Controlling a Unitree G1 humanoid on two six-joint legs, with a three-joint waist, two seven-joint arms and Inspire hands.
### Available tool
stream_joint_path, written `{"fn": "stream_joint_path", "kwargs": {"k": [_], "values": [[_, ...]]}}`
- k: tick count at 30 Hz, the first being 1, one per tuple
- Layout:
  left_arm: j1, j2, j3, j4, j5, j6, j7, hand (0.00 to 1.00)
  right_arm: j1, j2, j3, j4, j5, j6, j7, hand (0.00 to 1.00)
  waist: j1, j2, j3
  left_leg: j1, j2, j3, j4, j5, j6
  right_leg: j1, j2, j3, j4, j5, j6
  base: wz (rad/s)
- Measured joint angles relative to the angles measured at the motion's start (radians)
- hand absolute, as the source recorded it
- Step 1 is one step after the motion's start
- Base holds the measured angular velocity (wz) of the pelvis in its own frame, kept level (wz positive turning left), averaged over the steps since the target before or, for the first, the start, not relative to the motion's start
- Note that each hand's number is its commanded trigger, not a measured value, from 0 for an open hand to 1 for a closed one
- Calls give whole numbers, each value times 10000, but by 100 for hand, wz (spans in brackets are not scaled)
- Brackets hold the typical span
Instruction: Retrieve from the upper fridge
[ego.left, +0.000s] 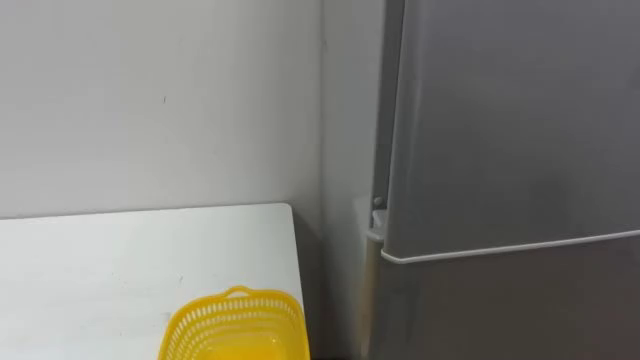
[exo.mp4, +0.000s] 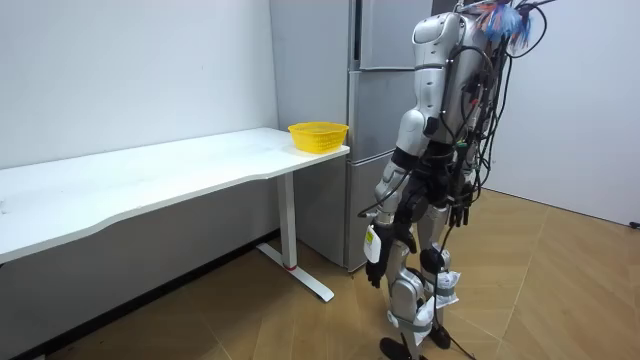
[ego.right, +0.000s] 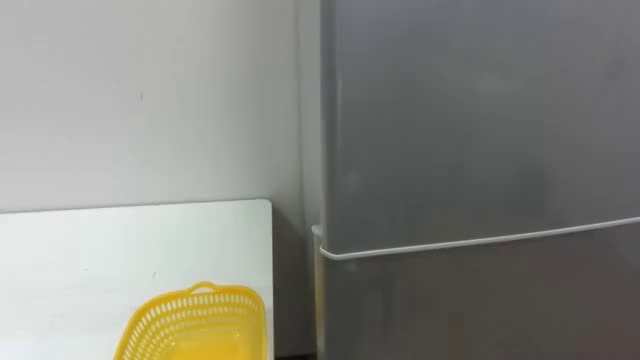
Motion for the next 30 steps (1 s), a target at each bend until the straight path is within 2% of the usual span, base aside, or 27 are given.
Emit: {"fn": "stream_joint_path", "kwargs": {"k": [5, 11, 21, 30], "values": [[10, 6, 12, -72, 53, 19, -23, 0, -8, -1, 3, 20, -136, 11, 32, 0, 18, 1, -3, 14, -4, 11, -29, 1, -1, 22, 7, -6, 9, 0, 0, 0], [-15, 13, 73, -47, 27, 145, -107, 0, -52, -3, 2, 78, -156, 218, 67, 0, 43, -31, -5, 16, -9, 51, -20, 1, -1, 32, 0, 15, 0, -2, 3, 0], [16, 10, 316, 96, 3, 227, -89, 0, -43, -2, -58, 77, -155, 222, -48, 0, 23, -38, -6, 27, 4, 31, 115, 1, -1, 64, -9, 14, 15, -18, -4, 0], [44, -1, 453, 99, -37, 283, 382, 0, -12, 7, -82, 277, -140, 234, -129, 0, 10, -43, -5, 165, 14, 34, 20, 1, -1, 137, 8, 57, 80, -18, -12, 0]]}}
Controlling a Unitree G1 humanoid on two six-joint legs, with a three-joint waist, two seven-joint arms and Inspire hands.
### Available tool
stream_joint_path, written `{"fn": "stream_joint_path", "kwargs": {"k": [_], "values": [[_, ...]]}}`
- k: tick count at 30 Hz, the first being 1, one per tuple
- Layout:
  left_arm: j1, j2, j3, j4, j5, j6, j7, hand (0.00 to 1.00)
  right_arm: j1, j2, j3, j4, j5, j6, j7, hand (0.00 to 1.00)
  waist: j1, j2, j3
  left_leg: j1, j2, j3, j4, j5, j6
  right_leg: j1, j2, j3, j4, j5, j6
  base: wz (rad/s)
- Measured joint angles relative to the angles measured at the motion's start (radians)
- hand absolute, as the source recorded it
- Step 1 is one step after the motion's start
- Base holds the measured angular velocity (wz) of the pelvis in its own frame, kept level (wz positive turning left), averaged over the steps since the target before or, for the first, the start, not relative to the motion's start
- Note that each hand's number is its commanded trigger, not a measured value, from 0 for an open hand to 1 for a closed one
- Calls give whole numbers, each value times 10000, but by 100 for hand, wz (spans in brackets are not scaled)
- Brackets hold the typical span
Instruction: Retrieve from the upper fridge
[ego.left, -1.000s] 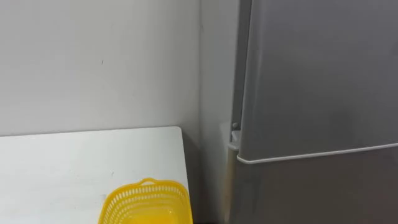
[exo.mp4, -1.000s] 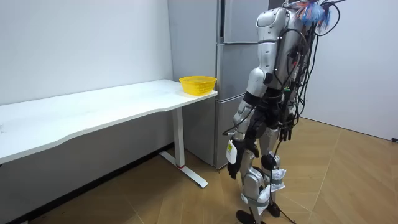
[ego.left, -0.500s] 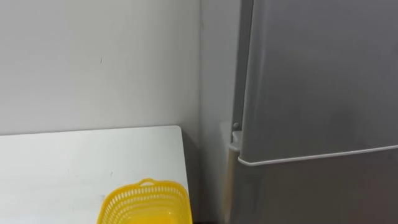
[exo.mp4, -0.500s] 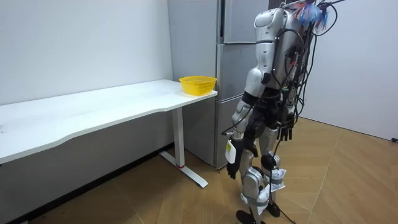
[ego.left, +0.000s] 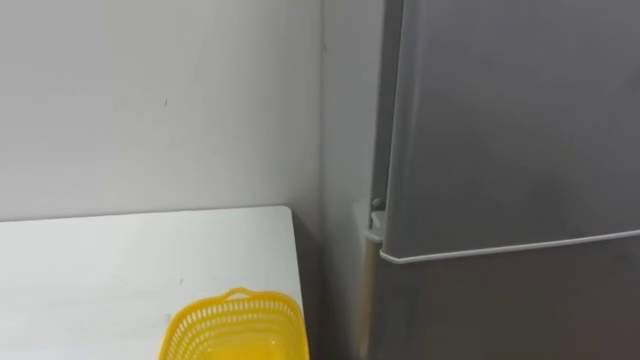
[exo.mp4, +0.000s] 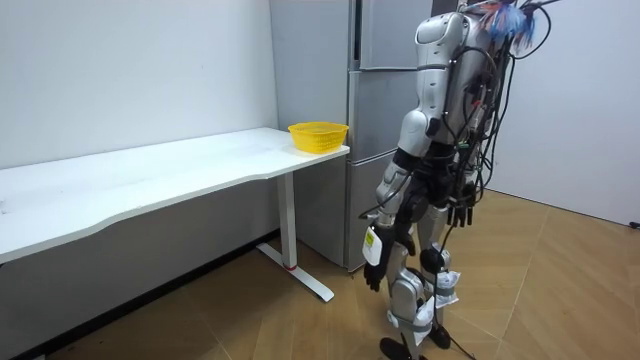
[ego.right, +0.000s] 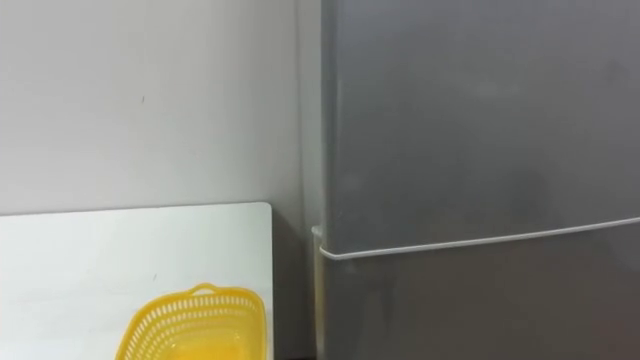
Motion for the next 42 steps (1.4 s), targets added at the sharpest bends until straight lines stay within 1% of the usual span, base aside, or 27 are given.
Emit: {"fn": "stream_joint_path", "kwargs": {"k": [2, 5, 8, 12, 15, 17, 19, 20, 21, 22, 23, 24, 25, 27, 28, 30, 31, 32, 33, 34, 35, 36, 37, 39, 40, 41, 42], "values": [[-19, 3, 61, 0, -15, -4, 80, 0, -2, 1, 0, 4, -2, 70, 3, 0, -3, -1, -1, 43, -3, 3, -57, 0, -1, -2, -8, -1, 55, -14, -14, -2], [-57, 1, 80, 18, -382, -9, 277, 0, -6, 1, -10, 30, -7, 161, 2, 0, -3, -6, -1, 65, -6, 5, -27, 2, -2, 3, -12, -3, 64, -15, -15, 0], [-87, -20, 388, 146, -810, -15, 450, 0, -8, 5, -74, 92, 1, 196, -4, 0, -14, -9, -1, 70, -7, 7, -21, 2, -2, 12, -12, 0, 61, -17, -14, 0], [-66, 2, 469, 241, -2002, -8, 703, 0, -58, 8, -113, 238, 174, 220, 0, 0, 3, 8, -1, 15, -9, -2, -4, 0, -1, -42, -20, -25, 59, -19, -13, 0], [-31, -5, 598, 255, -2857, -10, 1078, 0, -67, 7, -116, 224, 275, 258, -33, 0, 16, 34, 0, 12, -9, -13, -3, -3, -4, -34, -28, -64, 62, -23, -18, 0], [42, -1, 928, 329, -3502, -7, 1431, 0, -72, 5, -216, 208, 373, 253, -119, 0, 19, 43, -2, 16, -7, -9, -14, -3, -6, -41, -28, -66, 69, -28, -22, 0], [118, -1, 1507, 417, -4412, -9, 2004, 0, -105, -4, -475, 235, 379, 238, -283, 0, 35, 53, -1, 25, -8, -6, -24, -3, -6, -44, -27, -66, 67, -32, -21, 0], [137, -2, 1681, 415, -4642, -12, 2155, 0, -118, -4, -529, 244, 380, 222, -318, 0, 38, 51, 1, 24, -9, -7, -27, -3, -6, -44, -27, -67, 65, -32, -21, 0], [142, -3, 2106, 364, -5209, -21, 2449, 0, -139, -4, -585, 238, 389, 196, -360, 0, 53, 40, 2, 24, -12, -21, -36, -3, -7, -45, -26, -68, 64, -32, -21, 0], [134, -2, 2547, 167, -6041, -82, 2799, 0, -148, -4, -603, 223, 403, 195, -372, 0, 81, 39, 1, 22, -13, -39, -40, -3, -7, -41, -24, -68, 69, -32, -21, 0], [126, -3, 2747, 48, -6483, -167, 2967, 0, -147, -5, -608, 215, 399, 195, -383, 0, 109, 40, 0, 26, -14, -39, -42, -2, -7, -36, -25, -68, 70, -32, -21, 0], [114, -1, 3118, -299, -7471, -340, 3314, 0, -145, -7, -680, 208, 400, 196, -410, 0, 157, 41, -2, 30, -14, -39, -46, -2, -6, -27, -28, -69, 83, -32, -21, 0], [113, -1, 3261, -520, -7945, -410, 3489, 0, -144, -7, -781, 202, 401, 196, -429, 0, 193, 42, -2, 30, -15, -40, -58, -2, -6, -28, -28, -68, 88, -32, -21, 0], [-46, 4, 3800, -1219, -9570, -807, 4287, 0, -145, -32, -828, 128, 438, 200, -469, 0, 329, 49, -3, 29, -15, -30, -65, -2, -6, -39, -26, -61, 91, -31, -20, -2], [-197, 11, 4023, -1400, -10173, -999, 4640, 0, -144, -46, -829, 87, 442, 190, -473, 0, 396, 60, -11, 29, -16, -33, -64, -2, -6, -42, -25, -61, 94, -31, -20, 0], [-495, 30, 4261, -1472, -10774, -1256, 5106, 0, -145, -65, -833, 65, 430, 177, -474, 0, 517, 75, -20, 29, -20, -40, -47, -2, -6, -44, -27, -65, 97, -30, -19, 0], [-508, 9, 4415, -1875, -11183, -1292, 5451, 0, -136, -68, -917, -49, 442, 157, -469, 0, 545, 86, -35, 25, -25, -58, -43, -2, -6, -43, -28, -75, 98, -30, -19, 0], [-462, -1, 4486, -2187, -11425, -1295, 5636, 0, -133, -70, -978, -104, 448, 132, -472, 0, 559, 65, -29, 21, -25, -59, -44, -1, -6, -52, -28, -75, 95, -30, -19, 0], [-437, -9, 4675, -2771, -11834, -1373, 6015, 0, -134, -73, -1161, -178, 449, 24, -497, 0, 588, 101, -63, 17, -24, -57, -55, 0, -8, -86, -23, -65, 91, -30, -20, 0], [-431, -17, 4753, -3297, -12168, -1630, 6459, 0, -143, -96, -1246, -216, 453, -121, -563, 0, 636, 101, -74, 26, -25, -53, -60, 0, -9, -110, -18, -46, 88, -29, -20, -4], [-439, -18, 4776, -3534, -12197, -1760, 6658, 0, -152, -115, -1278, -221, 447, -187, -583, 0, 712, 98, -81, 28, -26, -46, -60, 0, -9, -122, -17, -37, 92, -29, -20, -5], [-453, -19, 4787, -4040, -12235, -2010, 7068, 0, -168, -161, -1351, -237, 445, -293, -616, 0, 793, 113, -93, 16, -28, -43, -58, 0, -9, -127, -20, -25, 93, -27, -19, -3], [-440, -17, 4795, -4384, -12350, -2100, 7293, 0, -169, -174, -1417, -257, 455, -350, -660, 0, 812, 99, -98, 5, -33, -45, -58, 0, -8, -135, -26, -28, 96, -25, -16, 0], [-435, -10, 4946, -5742, -12445, -2510, 8106, 0, -136, -243, -1520, -467, 430, -551, -711, 0, 849, 87, -117, -40, -39, -82, -51, 1, -7, -173, -30, -50, 140, -14, -8, 3], [-407, 1, 4973, -6435, -12321, -2741, 8518, 0, -124, -248, -1520, -514, 423, -638, -793, 0, 829, 89, -117, -71, -51, -151, -44, 1, -6, -181, -36, -84, 145, -13, -6, 7], [-391, 0, 4958, -6785, -12230, -2870, 8707, 0, -128, -252, -1531, -515, 417, -693, -817, 0, 813, 98, -120, -103, -55, -167, -46, 1, -5, -184, -38, -97, 147, -13, -6, 7], [-385, 0, 4952, -7359, -11892, -3071, 9040, 0, -129, -245, -1579, -559, 424, -765, -861, 0, 827, 129, -142, -146, -58, -176, -50, 0, -5, -223, -40, -104, 162, -12, -5, 0]]}}
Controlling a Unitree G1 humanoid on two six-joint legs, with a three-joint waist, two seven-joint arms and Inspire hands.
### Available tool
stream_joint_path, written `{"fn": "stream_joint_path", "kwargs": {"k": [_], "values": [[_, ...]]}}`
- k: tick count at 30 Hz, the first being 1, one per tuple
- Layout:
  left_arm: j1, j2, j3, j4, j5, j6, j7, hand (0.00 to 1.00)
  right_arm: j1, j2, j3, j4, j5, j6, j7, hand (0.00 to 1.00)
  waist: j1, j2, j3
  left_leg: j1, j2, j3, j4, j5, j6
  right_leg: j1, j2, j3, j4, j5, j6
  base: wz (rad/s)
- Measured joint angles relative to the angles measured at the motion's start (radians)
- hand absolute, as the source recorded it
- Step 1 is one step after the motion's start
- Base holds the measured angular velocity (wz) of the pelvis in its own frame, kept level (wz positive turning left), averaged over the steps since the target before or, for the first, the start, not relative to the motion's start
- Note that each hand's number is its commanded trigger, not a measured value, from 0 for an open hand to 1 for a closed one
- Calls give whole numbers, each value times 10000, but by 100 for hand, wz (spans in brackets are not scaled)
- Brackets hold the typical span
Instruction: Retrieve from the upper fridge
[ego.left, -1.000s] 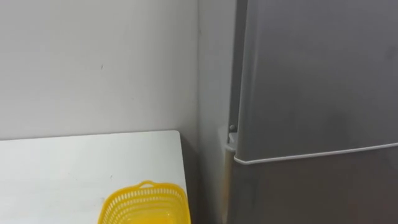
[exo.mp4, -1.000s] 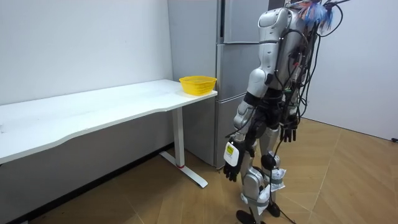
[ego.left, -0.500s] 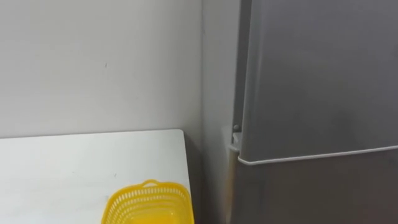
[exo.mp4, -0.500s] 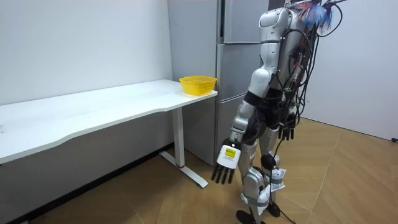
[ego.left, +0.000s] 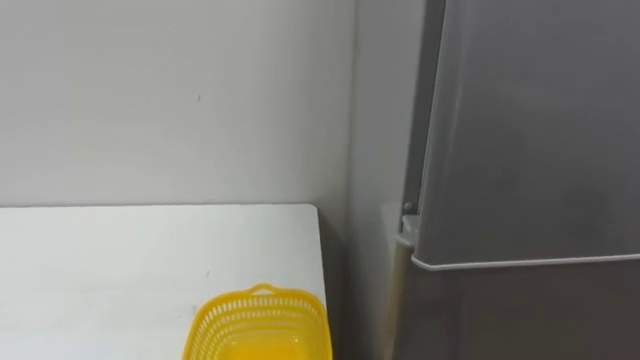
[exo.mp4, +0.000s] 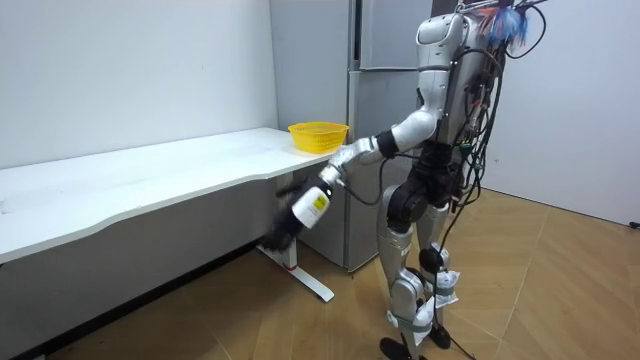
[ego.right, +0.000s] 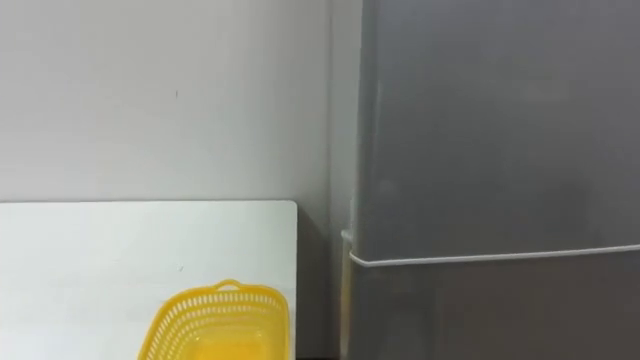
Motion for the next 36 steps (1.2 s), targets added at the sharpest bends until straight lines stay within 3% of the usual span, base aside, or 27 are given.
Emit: {"fn": "stream_joint_path", "kwargs": {"k": [4, 6, 10, 13, 17, 23, 26, 29, 31, 36], "values": [[152, 4, 2, -2711, 985, -132, 1020, 0, 169, 2, 11, -131, 2, -18, -6, 0, -10, 59, -4, -30, -3, -53, -6, 0, 1, -93, 5, 25, 68, -1, 0, 3], [177, 88, -15, -3787, 1146, -231, 1102, 0, 259, -13, 0, -131, 40, 0, -9, 0, -48, 82, 7, -21, -12, -66, -12, 1, 1, -36, -5, 5, 56, -1, 0, 3], [84, 177, -44, -5103, 2616, -266, 811, 0, 300, 9, -1, 22, 23, 6, 48, 0, -94, 111, 16, -8, -19, -64, -12, 2, 4, -64, -8, 71, 71, -3, 2, -4], [83, 214, -43, -6350, 2990, -263, 695, 0, 278, -4, -14, 45, 6, 2, 80, 0, -289, 71, 43, -30, -26, -94, -2, 1, 7, -49, -8, 66, 45, -3, 1, -1], [-197, 473, -171, -7140, 3185, -269, 320, 0, 291, -3, -12, 70, 31, -8, 193, 0, -458, 82, 56, -88, -37, -199, 23, 1, 8, -31, -12, 3, 18, -3, 1, 7], [-687, 716, -245, -8424, 3738, -180, -712, 0, 294, 0, -28, 148, -2, 100, 291, 0, -821, 151, 93, -180, -49, -294, 53, 1, 8, -61, 8, -8, -98, -2, 1, 2], [-1268, 974, -541, -8589, 3741, -135, -1510, 0, 401, 2, -28, 106, -8, 194, 546, 0, -921, 252, 189, -182, -54, -296, 57, 2, 8, -105, 3, 22, -102, -2, 3, -3], [-1778, 973, -982, -8633, 3745, 153, -2436, 0, 472, 5, -27, 23, -83, 287, 777, 0, -1068, 330, 239, -270, -76, -297, 108, 3, 10, -71, -26, 33, -104, -3, 15, 0], [-2113, 974, -1386, -8901, 3664, 536, -3108, 0, 461, 2, -27, 26, -226, 324, 1001, 0, -1232, 370, 218, -391, -81, -281, 186, 4, 10, -246, -36, 75, -77, -11, 27, -2], [-3038, 1013, -2173, -9043, 3655, 847, -4742, 0, 436, -29, -25, 50, -383, 428, 1198, 0, -1433, 315, 183, -428, -66, -247, 183, 7, 10, -363, -26, 130, -73, -11, 22, -5]]}}
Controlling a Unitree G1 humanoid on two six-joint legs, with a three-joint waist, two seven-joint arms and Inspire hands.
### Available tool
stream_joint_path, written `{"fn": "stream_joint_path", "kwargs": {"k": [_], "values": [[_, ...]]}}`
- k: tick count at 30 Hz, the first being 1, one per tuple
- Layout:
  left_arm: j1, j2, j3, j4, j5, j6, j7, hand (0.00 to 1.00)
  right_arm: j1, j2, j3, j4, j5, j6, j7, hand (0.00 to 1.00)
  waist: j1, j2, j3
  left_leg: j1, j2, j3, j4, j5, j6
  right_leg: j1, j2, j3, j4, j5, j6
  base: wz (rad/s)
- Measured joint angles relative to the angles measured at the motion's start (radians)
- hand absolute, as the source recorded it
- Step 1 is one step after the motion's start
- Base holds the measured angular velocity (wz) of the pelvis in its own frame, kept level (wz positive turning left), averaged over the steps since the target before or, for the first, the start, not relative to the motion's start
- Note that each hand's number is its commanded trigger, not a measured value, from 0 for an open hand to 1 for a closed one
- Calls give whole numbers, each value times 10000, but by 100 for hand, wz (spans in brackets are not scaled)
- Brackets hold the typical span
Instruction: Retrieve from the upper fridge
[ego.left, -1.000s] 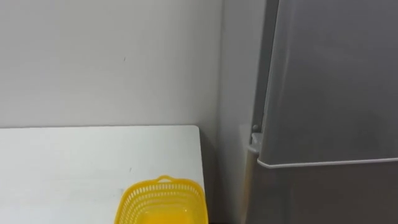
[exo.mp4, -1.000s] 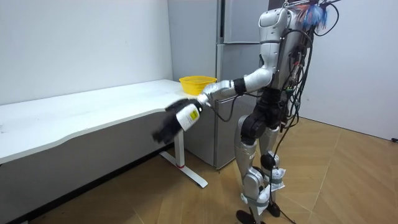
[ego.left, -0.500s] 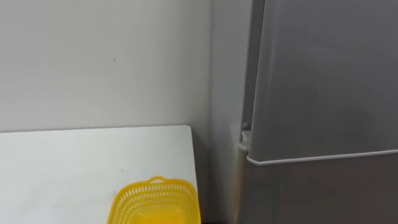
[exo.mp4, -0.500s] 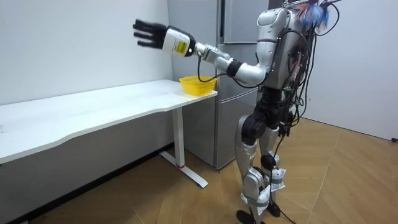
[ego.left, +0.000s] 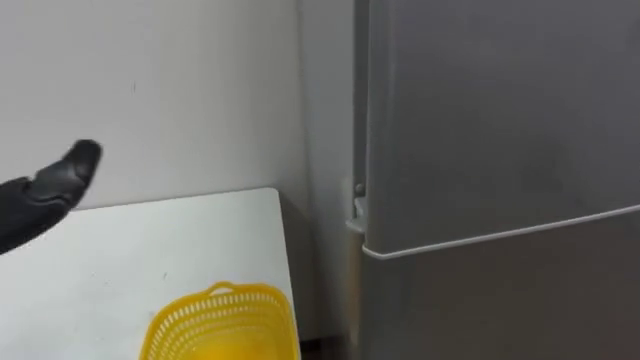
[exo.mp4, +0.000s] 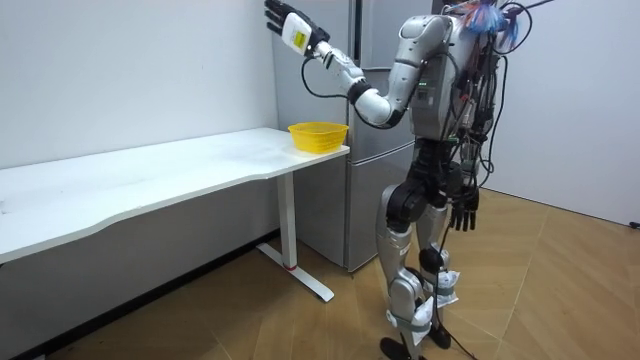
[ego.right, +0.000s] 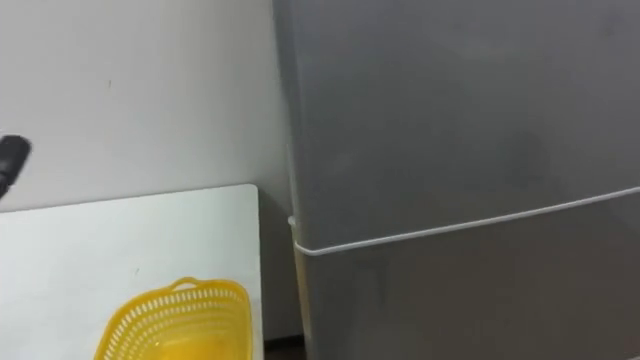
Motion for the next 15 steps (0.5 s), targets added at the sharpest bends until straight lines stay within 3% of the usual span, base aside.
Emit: {"fn": "stream_joint_path", "kwargs": {"k": [3, 9, 15], "values": [[-278, 332, -590, 0, -91, 124, -1007, 0, -4, -5, 3, 2, -419, 7, 61, 0, -141, 6, -4, -1, 0, -2, 4, 0, 0, -15, -1, 21, 6, 4, 1, -4], [-411, 357, -1345, 0, -1854, 679, -2699, 0, 6, -101, -2, -67, -396, 110, 110, 0, -324, 117, -67, 2, 5, 48, 9, 0, 0, -8, 15, 185, 12, 5, 0, -6], [-411, 366, -2163, 8, -1963, 1377, -3826, 0, -156, -187, 24, -126, -394, 381, 101, 0, -461, 166, -69, 2, 8, 57, 9, 0, 0, 4, 23, 201, 17, 6, -2, -1]]}}
